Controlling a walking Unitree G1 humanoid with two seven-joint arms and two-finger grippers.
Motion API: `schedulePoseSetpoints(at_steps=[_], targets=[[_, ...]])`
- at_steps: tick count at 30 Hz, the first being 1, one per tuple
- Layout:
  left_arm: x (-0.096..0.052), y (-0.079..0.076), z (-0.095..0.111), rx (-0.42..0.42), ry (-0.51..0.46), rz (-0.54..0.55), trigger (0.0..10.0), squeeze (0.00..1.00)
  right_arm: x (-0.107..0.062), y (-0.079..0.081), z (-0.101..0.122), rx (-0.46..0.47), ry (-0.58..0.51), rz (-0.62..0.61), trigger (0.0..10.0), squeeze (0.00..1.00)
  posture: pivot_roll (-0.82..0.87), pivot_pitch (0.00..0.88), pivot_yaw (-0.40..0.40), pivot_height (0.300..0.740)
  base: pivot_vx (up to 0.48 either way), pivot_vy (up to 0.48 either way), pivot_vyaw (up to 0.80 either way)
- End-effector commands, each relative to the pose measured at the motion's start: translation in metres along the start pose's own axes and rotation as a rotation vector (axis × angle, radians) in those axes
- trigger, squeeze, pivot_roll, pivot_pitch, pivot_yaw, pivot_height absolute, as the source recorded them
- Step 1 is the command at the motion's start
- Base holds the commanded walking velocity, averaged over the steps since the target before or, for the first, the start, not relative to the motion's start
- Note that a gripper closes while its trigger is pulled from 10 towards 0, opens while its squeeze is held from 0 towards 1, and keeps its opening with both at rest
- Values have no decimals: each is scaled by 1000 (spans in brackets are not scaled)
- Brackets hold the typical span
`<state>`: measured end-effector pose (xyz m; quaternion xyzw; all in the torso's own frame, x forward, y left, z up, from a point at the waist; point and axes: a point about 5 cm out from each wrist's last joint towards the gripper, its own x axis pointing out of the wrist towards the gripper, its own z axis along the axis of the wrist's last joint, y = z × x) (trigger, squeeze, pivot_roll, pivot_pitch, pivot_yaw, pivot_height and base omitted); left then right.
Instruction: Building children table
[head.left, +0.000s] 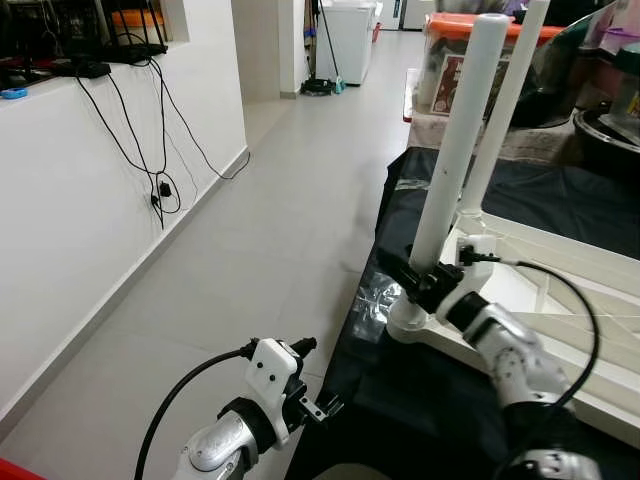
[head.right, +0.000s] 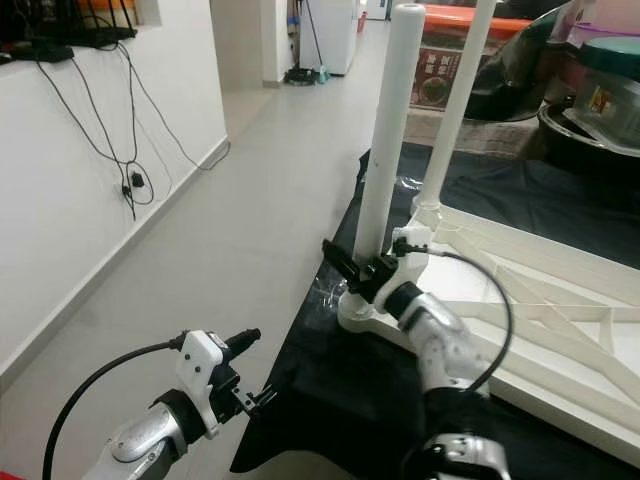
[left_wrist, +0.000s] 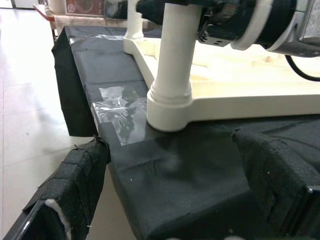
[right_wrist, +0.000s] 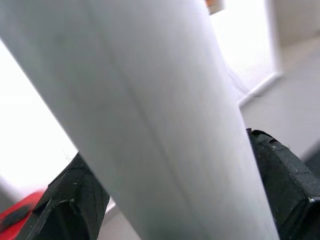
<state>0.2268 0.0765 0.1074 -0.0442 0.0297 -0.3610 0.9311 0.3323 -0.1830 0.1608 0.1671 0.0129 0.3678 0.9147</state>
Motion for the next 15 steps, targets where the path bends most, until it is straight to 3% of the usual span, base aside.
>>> schedulePoseSetpoints(at_steps=[1,2,8,9,10,15], targets=[[0,1,-2,-11,10,5,10000,0,9,16,-13,42,64,162,10000,0,73,0,-37,740,0,0,0],[0,1,-2,-4,13,4,10000,0,5,24,-18,-4,164,330,10000,0,78,0,-37,740,0,0,0],[0,1,-2,-2,14,2,10000,0,8,26,-18,-9,185,427,10000,0,79,0,-36,740,0,0,0],[0,1,-2,-3,14,3,10000,0,11,27,-18,-10,183,447,9529,0,81,0,-38,740,0,0,0],[-1,1,-2,-5,15,4,10000,0,16,27,-17,-18,161,440,0,0,81,0,-35,740,0,0,0],[-1,1,-2,-9,15,4,10000,0,23,31,-16,-45,123,436,0,0,80,0,-35,740,0,0,0]])
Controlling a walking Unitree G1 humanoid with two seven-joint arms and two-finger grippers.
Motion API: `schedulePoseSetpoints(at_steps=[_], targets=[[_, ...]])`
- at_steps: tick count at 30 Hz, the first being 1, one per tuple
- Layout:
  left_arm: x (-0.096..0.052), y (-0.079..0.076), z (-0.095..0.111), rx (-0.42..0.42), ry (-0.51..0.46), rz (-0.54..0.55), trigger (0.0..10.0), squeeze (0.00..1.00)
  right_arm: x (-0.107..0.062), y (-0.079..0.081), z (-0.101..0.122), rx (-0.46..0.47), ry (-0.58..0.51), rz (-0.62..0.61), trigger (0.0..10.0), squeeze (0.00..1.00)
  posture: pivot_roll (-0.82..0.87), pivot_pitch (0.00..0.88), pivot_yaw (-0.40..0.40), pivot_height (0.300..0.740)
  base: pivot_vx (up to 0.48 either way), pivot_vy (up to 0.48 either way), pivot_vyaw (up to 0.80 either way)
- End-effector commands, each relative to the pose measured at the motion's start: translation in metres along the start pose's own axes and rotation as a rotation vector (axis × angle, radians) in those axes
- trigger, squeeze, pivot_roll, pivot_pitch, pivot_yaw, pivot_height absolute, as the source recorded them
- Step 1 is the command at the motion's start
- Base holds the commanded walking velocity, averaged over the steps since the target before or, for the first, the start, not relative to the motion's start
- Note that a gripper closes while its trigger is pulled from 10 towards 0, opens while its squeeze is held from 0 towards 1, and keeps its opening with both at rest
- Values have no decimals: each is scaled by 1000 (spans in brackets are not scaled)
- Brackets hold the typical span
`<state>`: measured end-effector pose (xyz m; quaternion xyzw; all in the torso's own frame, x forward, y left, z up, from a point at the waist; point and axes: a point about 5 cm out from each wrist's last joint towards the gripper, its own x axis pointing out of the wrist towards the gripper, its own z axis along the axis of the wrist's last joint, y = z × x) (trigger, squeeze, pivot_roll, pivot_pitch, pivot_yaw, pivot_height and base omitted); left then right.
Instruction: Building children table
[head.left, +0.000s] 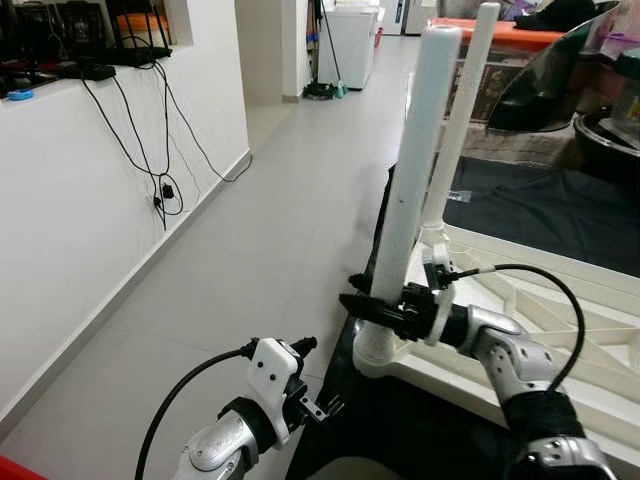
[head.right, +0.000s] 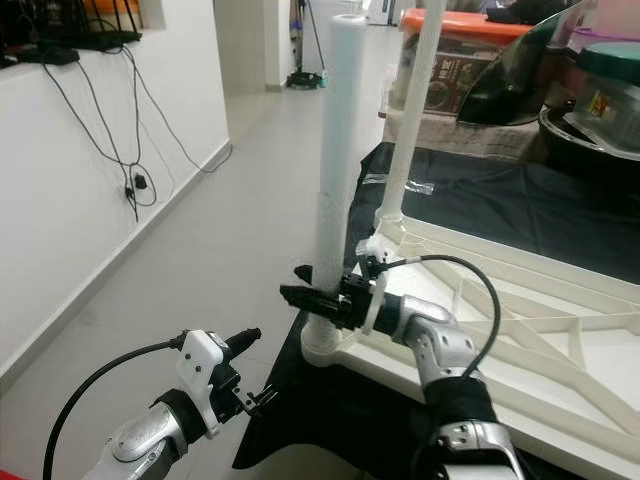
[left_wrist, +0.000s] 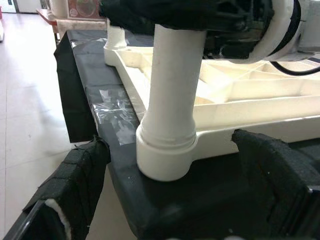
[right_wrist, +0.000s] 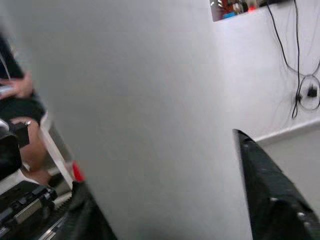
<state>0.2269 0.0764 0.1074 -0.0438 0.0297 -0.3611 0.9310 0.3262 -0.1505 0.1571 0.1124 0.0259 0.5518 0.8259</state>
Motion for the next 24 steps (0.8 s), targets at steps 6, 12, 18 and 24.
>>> schedulePoseSetpoints(at_steps=[6,12,18,24], targets=[[-2,1,-3,-14,17,2,10000,0,5,8,-11,-70,9,-40,0,0,79,0,-37,740,0,0,0],[-3,1,-4,-17,19,1,10000,0,0,-26,-10,-133,19,-608,0,0,71,0,-33,740,0,0,0],[-3,2,-4,-18,23,-6,10000,0,-43,-41,-15,-159,13,-1368,0,0,69,0,-31,740,0,0,0],[-2,2,-4,-16,24,-7,10000,0,-57,-26,-22,-123,-12,-1632,0,0,72,0,-33,740,0,0,0]])
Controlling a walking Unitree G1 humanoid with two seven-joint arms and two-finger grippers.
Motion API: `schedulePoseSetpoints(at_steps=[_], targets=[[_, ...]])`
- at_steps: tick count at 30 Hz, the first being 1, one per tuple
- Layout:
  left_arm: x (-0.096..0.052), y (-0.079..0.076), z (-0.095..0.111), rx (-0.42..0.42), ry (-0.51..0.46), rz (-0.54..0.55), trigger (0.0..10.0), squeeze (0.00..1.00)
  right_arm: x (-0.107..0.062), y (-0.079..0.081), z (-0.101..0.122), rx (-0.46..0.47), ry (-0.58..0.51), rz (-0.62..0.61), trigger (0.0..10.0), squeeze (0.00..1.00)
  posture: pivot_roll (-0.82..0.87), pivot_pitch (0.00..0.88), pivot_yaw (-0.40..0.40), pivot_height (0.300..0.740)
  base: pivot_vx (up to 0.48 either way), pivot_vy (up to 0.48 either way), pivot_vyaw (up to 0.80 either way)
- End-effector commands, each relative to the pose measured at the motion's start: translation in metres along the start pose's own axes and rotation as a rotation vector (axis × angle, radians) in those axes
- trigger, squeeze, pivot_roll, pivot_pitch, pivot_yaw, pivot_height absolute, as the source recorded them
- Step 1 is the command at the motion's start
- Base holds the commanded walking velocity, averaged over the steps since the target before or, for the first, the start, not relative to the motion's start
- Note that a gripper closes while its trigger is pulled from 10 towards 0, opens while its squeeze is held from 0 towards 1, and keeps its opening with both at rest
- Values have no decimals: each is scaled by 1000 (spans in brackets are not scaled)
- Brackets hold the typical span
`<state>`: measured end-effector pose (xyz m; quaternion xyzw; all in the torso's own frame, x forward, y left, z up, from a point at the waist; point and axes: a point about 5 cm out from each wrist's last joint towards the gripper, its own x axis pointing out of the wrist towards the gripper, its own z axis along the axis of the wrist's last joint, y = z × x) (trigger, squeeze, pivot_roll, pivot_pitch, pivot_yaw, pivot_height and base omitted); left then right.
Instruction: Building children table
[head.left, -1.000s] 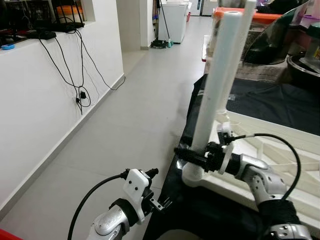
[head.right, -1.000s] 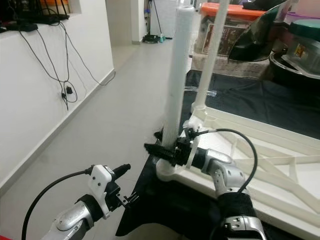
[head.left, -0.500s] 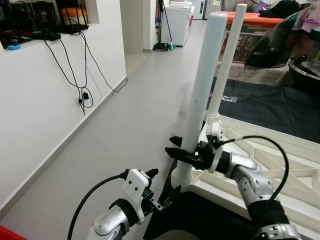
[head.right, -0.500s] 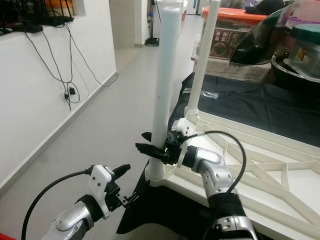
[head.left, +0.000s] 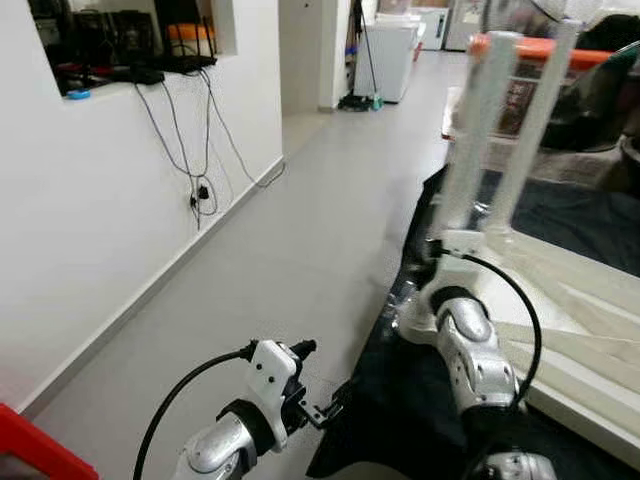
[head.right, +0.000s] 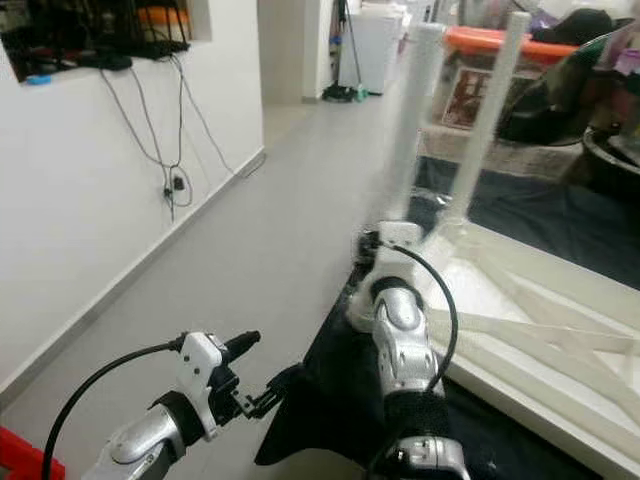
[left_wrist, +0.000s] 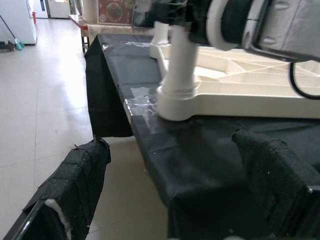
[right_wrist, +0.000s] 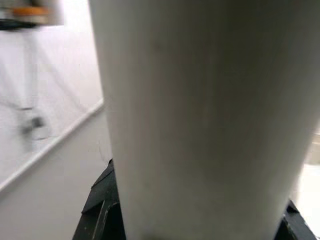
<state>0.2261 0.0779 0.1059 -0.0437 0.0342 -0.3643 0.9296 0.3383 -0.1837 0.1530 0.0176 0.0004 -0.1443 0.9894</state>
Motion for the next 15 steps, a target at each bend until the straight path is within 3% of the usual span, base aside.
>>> schedulePoseSetpoints(at_steps=[1,3,4,5,6,8,9,11,12,13,15], targets=[[-1,1,-3,-12,15,0,10000,0,-13,-26,-29,1,139,-209,0,0,69,0,-32,740,0,0,0],[0,1,-3,-12,14,1,10000,0,-17,-21,-31,18,145,-227,0,0,72,0,-35,740,0,0,0],[0,2,-2,-12,13,2,10000,0,-18,-9,-32,48,143,-187,3647,0,71,0,-34,740,0,0,0],[0,2,-2,-12,13,2,10000,0,-18,-9,-32,48,143,-187,3647,0,71,0,-34,740,0,0,0],[0,2,-2,-12,12,3,10000,0,-17,-1,-32,54,137,-159,9804,0,71,0,-34,740,0,0,0],[0,2,-2,-12,12,3,10000,0,-17,-1,-32,54,137,-159,9804,0,71,0,-34,740,0,0,0],[0,2,-2,-11,11,3,10000,0,-15,19,-25,103,82,-18,10000,1000,71,0,-34,740,0,0,0],[0,2,-2,-11,11,3,10000,0,-15,19,-25,103,82,-18,10000,1000,71,0,-34,740,0,0,0],[0,2,-2,-12,11,3,10000,0,-12,27,-18,106,36,44,10000,1000,69,0,-33,740,0,0,0],[0,2,-2,-12,10,4,10000,0,-10,36,-11,149,5,156,10000,0,69,0,-34,740,0,0,0],[0,2,-2,-12,10,4,10000,0,-8,41,-7,176,-13,224,10000,0,69,0,-34,740,0,0,0]])
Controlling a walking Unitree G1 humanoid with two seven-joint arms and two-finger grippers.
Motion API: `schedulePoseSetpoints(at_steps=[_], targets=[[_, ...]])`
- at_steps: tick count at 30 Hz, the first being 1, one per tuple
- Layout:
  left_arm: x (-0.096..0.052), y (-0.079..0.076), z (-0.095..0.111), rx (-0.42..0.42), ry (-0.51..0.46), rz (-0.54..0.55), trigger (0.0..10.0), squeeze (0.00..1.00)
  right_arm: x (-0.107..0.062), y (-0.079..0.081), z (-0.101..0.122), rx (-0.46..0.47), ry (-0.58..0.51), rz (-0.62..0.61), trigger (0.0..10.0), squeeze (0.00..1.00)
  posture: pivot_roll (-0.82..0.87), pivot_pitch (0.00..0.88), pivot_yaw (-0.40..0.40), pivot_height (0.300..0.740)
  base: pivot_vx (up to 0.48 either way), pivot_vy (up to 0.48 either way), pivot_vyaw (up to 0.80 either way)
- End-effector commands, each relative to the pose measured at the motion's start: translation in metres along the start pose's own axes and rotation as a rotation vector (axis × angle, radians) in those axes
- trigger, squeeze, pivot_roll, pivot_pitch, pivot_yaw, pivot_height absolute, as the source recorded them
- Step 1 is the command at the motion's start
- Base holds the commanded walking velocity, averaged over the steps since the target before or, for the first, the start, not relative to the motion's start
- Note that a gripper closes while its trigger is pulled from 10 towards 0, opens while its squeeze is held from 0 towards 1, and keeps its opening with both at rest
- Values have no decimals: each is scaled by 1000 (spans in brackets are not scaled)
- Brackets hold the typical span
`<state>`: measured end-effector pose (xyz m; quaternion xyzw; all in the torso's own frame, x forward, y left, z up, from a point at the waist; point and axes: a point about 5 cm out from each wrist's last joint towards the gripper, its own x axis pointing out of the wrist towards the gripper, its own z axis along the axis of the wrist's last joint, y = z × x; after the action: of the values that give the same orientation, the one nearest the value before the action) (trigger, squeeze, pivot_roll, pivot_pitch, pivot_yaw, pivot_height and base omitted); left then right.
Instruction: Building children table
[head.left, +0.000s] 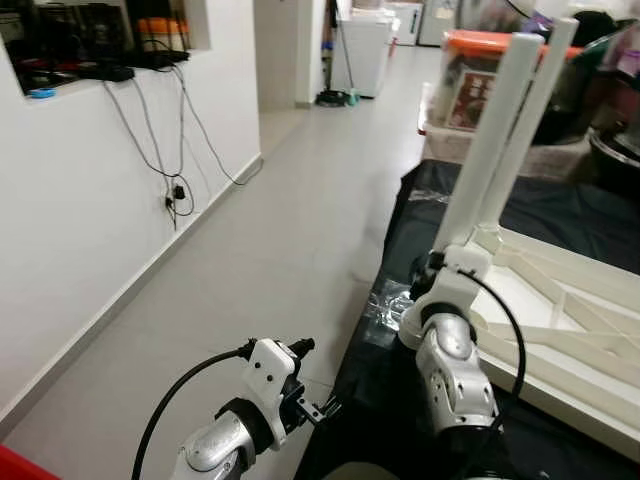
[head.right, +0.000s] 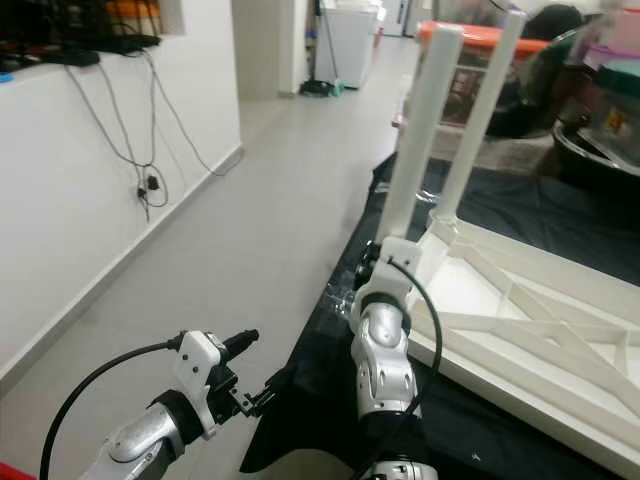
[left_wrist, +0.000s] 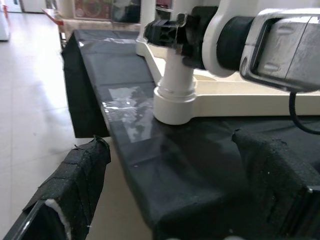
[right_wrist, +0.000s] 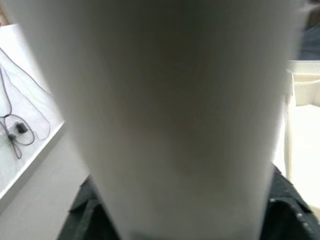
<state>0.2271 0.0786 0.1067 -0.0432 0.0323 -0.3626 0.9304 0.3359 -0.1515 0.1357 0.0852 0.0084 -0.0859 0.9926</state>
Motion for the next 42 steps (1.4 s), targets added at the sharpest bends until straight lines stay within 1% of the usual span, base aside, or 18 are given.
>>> schedulePoseSetpoints(at_steps=[1,3,4,6,12,13,14,19,23,24,27,28,33,35,38,39,41,42], targets=[[0,0,-3,-14,13,0,10000,0,4,13,10,40,-45,112,10000,0,69,0,-34,740,0,0,0],[1,0,-3,-15,13,0,10000,0,10,12,16,23,-57,232,10000,0,68,0,-35,740,0,0,0],[1,0,-3,-16,12,1,10000,0,18,10,21,-11,-9,509,10000,0,67,0,-34,740,0,0,0],[1,0,-3,-16,12,1,10000,0,18,10,21,-11,-9,509,10000,0,67,0,-34,740,0,0,0],[3,1,-3,-16,11,1,10000,0,17,4,21,-94,199,948,10000,0,67,0,-37,740,0,0,0],[3,1,-3,-16,11,1,10000,0,17,4,21,-94,199,948,10000,0,67,0,-37,740,0,0,0],[3,1,-3,-14,10,3,10000,0,4,4,15,-192,320,1224,10000,0,74,0,-43,740,0,0,0],[3,2,-3,-11,10,6,10000,0,-1,5,13,-251,372,1376,10000,0,77,0,-42,740,0,0,0],[3,1,-3,-5,10,10,10000,0,4,9,12,-317,384,1429,10000,0,85,0,-43,740,0,0,0],[2,1,-3,-2,10,10,10000,0,6,10,9,-390,408,1448,6235,0,85,0,-43,740,0,0,0],[2,1,-3,-1,10,10,10000,0,6,11,7,-440,427,1459,6235,0,84,0,-42,740,0,0,0],[2,1,-3,-1,11,9,10000,0,8,11,5,-477,442,1453,0,0,85,0,-43,740,0,0,0],[2,0,-2,-3,11,10,10000,0,14,11,8,-533,373,1356,0,0,86,0,-43,740,0,0,0],[1,0,-3,-6,11,10,10000,0,24,5,9,-509,325,1147,0,0,86,0,-46,740,0,0,0],[1,0,-3,-7,11,10,10000,0,28,3,10,-483,311,1065,0,0,86,0,-46,740,0,0,0],[1,0,-3,-8,12,9,10000,0,32,-3,9,-459,308,951,0,0,79,0,-39,740,0,0,0],[1,0,-3,-8,12,9,10000,0,32,-3,9,-459,308,951,0,0,79,0,-39,740,0,0,0],[1,1,-3,-9,13,7,10000,0,40,-15,5,-416,316,735,0,0,73,0,-35,740,0,0,0]])
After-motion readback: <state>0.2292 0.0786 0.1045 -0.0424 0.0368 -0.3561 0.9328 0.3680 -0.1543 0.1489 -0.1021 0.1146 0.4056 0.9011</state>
